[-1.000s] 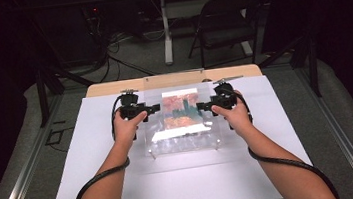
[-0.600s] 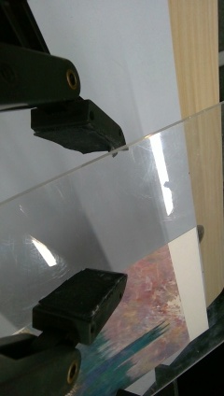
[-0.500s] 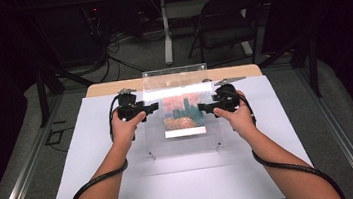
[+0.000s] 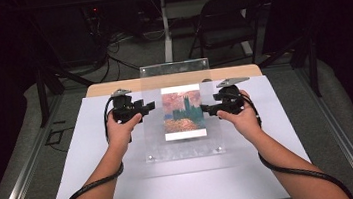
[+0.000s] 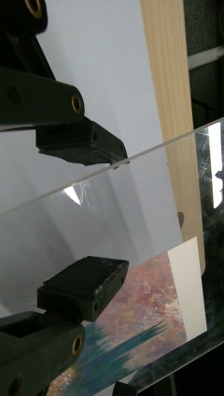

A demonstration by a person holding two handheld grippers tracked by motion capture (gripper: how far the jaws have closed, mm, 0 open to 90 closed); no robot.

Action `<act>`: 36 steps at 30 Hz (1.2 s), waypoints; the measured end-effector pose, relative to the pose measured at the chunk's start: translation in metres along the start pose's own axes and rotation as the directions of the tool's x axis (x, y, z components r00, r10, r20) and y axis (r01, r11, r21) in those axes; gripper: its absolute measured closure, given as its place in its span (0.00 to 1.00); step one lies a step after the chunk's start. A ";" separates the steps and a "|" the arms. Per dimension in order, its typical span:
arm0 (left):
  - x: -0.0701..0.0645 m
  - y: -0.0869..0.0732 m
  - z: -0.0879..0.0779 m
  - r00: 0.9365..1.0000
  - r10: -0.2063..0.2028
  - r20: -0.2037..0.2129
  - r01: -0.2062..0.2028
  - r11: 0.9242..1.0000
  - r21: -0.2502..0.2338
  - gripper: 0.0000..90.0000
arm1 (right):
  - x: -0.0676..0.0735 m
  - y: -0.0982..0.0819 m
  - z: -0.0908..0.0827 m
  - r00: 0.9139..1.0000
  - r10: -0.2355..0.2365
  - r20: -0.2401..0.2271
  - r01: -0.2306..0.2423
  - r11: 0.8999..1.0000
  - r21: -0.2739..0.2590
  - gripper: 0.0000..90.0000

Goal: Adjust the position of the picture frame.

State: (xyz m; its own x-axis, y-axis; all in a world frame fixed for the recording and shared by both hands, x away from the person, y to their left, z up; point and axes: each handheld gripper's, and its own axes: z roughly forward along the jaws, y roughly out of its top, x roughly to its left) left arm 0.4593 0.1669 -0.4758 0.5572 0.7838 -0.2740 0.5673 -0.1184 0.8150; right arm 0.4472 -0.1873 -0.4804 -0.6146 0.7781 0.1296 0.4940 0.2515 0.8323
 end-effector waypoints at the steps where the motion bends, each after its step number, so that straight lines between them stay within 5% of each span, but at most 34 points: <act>1: -0.001 0.000 -0.002 1.000 0.003 0.004 -0.003 1.000 -0.004 0.49 | 0.001 0.000 -0.003 1.000 -0.001 -0.001 0.001 1.000 -0.008 0.31; 6: -0.009 0.001 -0.013 0.999 0.046 0.002 -0.046 0.999 -0.018 0.50 | 0.005 0.000 -0.016 1.000 -0.027 0.004 0.027 0.999 -0.019 0.36; 19: -0.021 -0.006 -0.040 0.996 0.083 0.013 -0.082 0.993 -0.083 0.60 | 0.024 -0.002 -0.040 0.988 -0.148 0.038 0.149 0.988 -0.046 0.39; 36: -0.038 -0.015 -0.076 0.988 0.150 0.039 -0.144 0.981 -0.128 0.71 | 0.041 -0.010 -0.074 0.981 -0.187 0.051 0.191 0.977 -0.093 0.56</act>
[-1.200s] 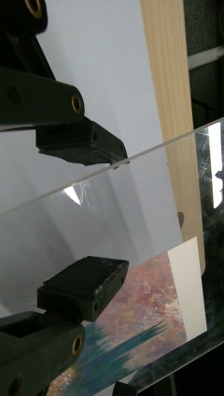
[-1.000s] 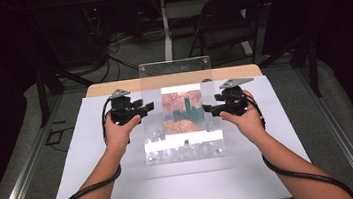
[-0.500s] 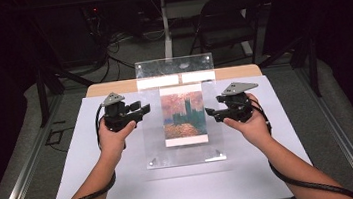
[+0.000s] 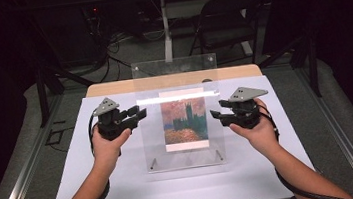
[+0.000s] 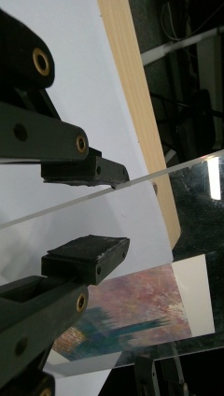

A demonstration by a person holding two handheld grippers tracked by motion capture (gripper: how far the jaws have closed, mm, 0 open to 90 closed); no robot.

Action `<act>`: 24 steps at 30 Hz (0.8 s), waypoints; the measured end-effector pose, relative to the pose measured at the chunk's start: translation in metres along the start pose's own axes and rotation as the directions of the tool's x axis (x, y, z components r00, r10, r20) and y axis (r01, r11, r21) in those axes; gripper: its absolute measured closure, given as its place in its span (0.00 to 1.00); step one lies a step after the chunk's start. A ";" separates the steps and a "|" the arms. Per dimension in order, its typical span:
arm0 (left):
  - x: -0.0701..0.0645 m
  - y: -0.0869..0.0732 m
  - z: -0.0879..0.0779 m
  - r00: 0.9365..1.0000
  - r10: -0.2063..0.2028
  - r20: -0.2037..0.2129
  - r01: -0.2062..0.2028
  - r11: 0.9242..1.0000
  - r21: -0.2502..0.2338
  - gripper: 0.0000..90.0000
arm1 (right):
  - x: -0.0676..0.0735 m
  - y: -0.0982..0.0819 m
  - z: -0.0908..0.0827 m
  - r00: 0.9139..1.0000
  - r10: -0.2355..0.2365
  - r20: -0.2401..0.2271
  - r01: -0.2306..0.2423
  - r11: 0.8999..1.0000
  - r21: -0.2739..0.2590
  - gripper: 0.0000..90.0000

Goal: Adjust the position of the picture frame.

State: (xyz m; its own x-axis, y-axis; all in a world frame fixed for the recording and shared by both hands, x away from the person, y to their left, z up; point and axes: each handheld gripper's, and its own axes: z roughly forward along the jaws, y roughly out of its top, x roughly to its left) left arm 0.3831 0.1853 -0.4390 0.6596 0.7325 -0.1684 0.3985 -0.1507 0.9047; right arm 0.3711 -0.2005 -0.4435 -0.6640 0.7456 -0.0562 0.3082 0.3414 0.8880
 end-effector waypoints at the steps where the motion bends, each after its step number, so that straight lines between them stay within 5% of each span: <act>1: -0.001 0.000 -0.002 1.000 0.003 -0.002 -0.003 1.000 -0.001 0.72 | 0.001 0.000 -0.002 1.000 -0.010 0.002 0.010 1.000 -0.002 0.57; 8: -0.008 -0.003 -0.015 0.999 0.033 0.018 -0.032 0.999 -0.008 0.75 | 0.007 -0.002 -0.015 1.000 -0.018 -0.008 0.018 1.000 -0.014 0.63; 24: -0.013 -0.008 -0.027 0.999 0.017 0.049 -0.015 0.999 -0.032 0.80 | 0.013 -0.006 -0.028 1.000 0.003 -0.024 -0.004 0.999 -0.041 0.70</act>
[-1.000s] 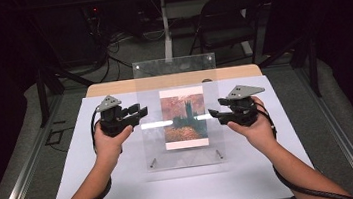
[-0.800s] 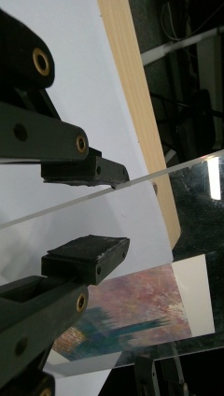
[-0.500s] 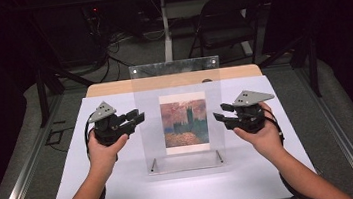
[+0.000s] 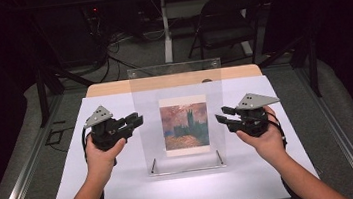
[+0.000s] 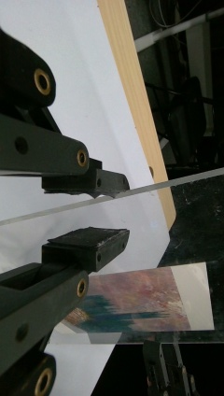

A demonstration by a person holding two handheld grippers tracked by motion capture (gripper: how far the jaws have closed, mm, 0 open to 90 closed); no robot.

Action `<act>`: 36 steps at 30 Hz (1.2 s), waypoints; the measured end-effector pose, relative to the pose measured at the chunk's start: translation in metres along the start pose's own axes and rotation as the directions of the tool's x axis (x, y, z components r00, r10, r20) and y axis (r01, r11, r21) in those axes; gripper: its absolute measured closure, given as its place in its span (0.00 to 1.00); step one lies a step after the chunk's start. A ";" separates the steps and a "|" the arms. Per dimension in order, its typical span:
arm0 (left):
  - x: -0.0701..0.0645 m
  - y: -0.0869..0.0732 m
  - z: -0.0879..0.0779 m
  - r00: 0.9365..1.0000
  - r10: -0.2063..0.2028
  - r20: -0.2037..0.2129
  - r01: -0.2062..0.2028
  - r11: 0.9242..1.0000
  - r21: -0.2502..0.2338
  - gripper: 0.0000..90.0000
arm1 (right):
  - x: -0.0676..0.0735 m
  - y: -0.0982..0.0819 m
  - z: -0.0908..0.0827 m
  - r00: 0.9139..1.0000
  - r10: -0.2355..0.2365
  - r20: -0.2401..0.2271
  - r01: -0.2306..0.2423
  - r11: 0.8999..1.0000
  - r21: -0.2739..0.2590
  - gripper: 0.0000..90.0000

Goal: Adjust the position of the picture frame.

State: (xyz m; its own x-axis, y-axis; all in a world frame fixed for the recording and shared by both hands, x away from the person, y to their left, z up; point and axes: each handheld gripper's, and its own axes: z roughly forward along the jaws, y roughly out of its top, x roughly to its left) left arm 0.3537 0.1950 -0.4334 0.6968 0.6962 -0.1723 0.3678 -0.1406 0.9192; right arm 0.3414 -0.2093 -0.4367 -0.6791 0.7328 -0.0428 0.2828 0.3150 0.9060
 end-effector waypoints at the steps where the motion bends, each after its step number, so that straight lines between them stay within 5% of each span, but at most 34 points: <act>1: 0.000 0.000 -0.001 1.000 0.000 0.000 0.000 1.000 0.002 0.80 | 0.000 0.000 0.000 1.000 0.000 0.001 0.000 1.000 -0.006 0.70; 13: -0.007 -0.006 -0.013 0.999 0.018 0.037 -0.018 1.000 -0.006 0.82 | 0.006 -0.006 -0.012 1.000 0.001 -0.028 -0.002 0.999 -0.032 0.75; 21: -0.006 -0.006 -0.011 0.998 0.005 0.070 -0.005 1.000 0.012 0.69 | 0.011 -0.009 -0.017 1.000 -0.006 -0.025 0.005 0.999 -0.046 0.76; 27: -0.012 -0.005 -0.011 0.996 0.043 0.081 -0.045 0.999 0.024 0.75 | 0.010 -0.009 -0.017 0.999 0.000 -0.036 -0.002 0.999 -0.050 0.76; 36: -0.018 -0.012 -0.020 0.997 0.040 0.072 -0.040 0.999 0.002 0.79 | 0.014 -0.012 -0.022 0.999 0.014 -0.049 -0.017 0.998 -0.060 0.77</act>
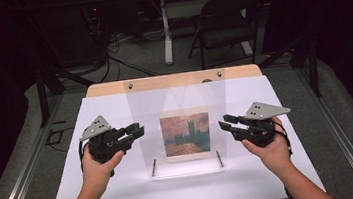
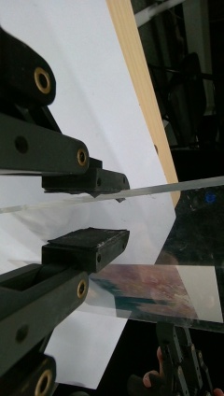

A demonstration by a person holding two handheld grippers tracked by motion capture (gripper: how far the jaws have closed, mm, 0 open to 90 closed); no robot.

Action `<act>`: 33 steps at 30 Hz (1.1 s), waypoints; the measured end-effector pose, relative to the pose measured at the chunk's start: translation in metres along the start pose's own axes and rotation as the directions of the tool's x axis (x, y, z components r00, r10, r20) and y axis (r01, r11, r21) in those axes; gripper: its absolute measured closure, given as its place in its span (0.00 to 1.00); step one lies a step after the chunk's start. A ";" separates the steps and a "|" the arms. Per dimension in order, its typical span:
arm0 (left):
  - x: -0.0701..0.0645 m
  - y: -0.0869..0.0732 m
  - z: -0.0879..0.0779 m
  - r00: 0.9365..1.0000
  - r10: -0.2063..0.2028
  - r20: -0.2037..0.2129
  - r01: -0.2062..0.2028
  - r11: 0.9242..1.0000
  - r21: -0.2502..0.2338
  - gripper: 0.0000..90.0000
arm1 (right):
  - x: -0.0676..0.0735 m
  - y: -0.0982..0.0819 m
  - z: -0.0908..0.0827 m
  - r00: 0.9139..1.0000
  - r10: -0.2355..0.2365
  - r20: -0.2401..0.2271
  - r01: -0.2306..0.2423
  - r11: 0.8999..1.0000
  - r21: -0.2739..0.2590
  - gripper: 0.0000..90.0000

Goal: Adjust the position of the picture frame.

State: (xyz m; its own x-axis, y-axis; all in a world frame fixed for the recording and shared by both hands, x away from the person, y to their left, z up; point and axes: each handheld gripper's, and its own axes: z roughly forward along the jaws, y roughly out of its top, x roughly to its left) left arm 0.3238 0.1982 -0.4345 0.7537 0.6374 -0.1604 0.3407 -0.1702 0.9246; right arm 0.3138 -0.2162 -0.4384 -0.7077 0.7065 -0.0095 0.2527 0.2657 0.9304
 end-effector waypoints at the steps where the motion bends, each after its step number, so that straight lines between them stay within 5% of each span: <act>1: 0.000 -0.001 -0.001 1.000 0.004 0.005 -0.004 1.000 0.000 0.80 | 0.001 -0.001 -0.001 1.000 0.002 -0.004 -0.002 1.000 -0.004 0.78; 33: -0.013 -0.020 -0.018 1.000 0.007 0.020 -0.007 1.000 -0.026 0.83 | 0.009 -0.017 -0.014 0.997 0.051 -0.050 -0.053 0.997 -0.047 0.82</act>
State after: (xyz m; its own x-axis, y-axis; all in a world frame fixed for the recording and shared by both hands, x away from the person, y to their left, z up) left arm 0.2974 0.2068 -0.4448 0.7670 0.6213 -0.1604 0.3209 -0.1549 0.9344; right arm 0.2940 -0.2238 -0.4489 -0.7261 0.6853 0.0565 0.2592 0.1967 0.9456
